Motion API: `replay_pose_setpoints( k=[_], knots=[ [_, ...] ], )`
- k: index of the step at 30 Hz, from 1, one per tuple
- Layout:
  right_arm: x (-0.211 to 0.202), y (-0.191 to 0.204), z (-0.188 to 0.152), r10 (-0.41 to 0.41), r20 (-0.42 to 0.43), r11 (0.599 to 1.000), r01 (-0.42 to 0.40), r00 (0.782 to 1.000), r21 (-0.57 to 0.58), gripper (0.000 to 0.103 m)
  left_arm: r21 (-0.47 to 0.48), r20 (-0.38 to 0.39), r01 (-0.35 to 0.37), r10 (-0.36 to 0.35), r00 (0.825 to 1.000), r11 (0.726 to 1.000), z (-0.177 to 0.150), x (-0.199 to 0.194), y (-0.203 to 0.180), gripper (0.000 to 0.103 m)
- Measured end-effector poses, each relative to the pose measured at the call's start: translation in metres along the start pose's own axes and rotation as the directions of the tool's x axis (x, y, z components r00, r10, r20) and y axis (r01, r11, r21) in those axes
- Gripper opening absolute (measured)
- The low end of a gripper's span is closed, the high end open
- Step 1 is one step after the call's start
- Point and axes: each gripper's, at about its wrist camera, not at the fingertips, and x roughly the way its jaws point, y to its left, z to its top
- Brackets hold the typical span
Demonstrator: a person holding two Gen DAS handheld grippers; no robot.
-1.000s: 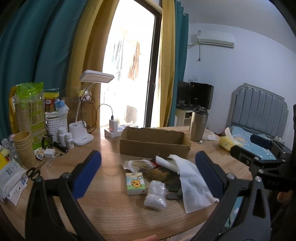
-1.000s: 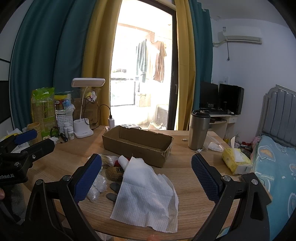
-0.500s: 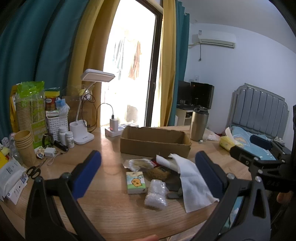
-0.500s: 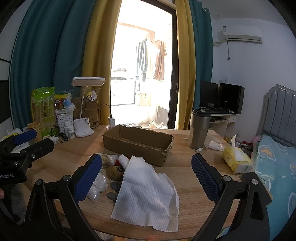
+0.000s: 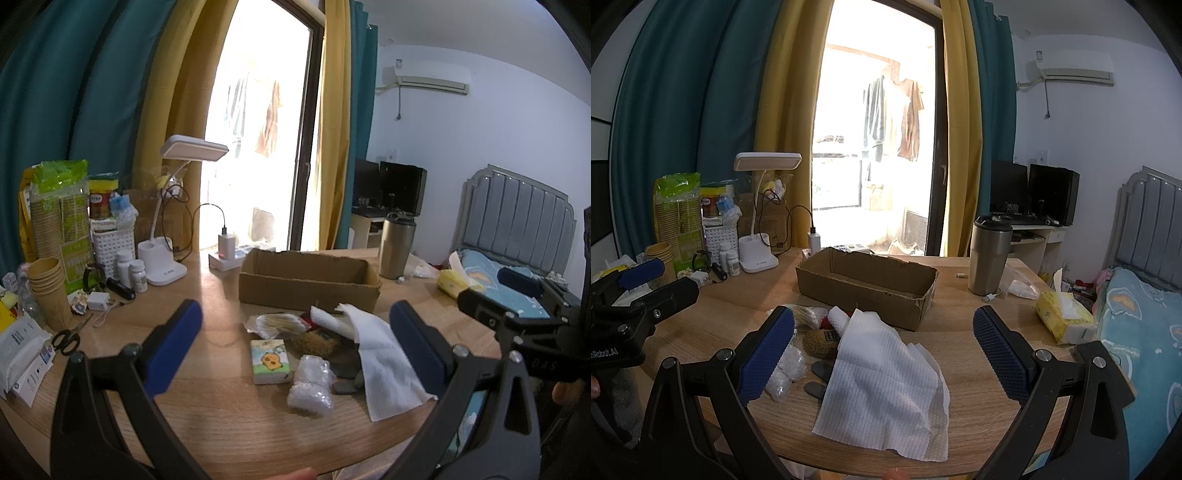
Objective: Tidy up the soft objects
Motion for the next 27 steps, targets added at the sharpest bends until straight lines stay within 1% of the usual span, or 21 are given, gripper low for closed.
replay_pose_setpoints(
  k=[15, 22, 27],
  knots=[
    [0.001, 0.0, -0.001, -0.002, -0.006, 1.0, 0.002, 1.0, -0.001, 0.099, 0.003, -0.013, 0.005, -0.005, 1.0, 1.0, -0.004, 0.005, -0.003, 0.102],
    [0.017, -0.009, -0.017, -0.012, -0.05, 1.0, 0.013, 0.999, 0.02, 0.099, 0.015, -0.075, 0.014, -0.013, 0.997, 1.0, -0.016, 0.024, -0.01, 0.102],
    [0.03, -0.018, -0.028, -0.008, -0.095, 0.999, 0.012, 0.995, 0.043, 0.099, 0.032, -0.143, 0.026, -0.021, 0.99, 0.999, -0.026, 0.043, -0.018, 0.102]
  ],
)
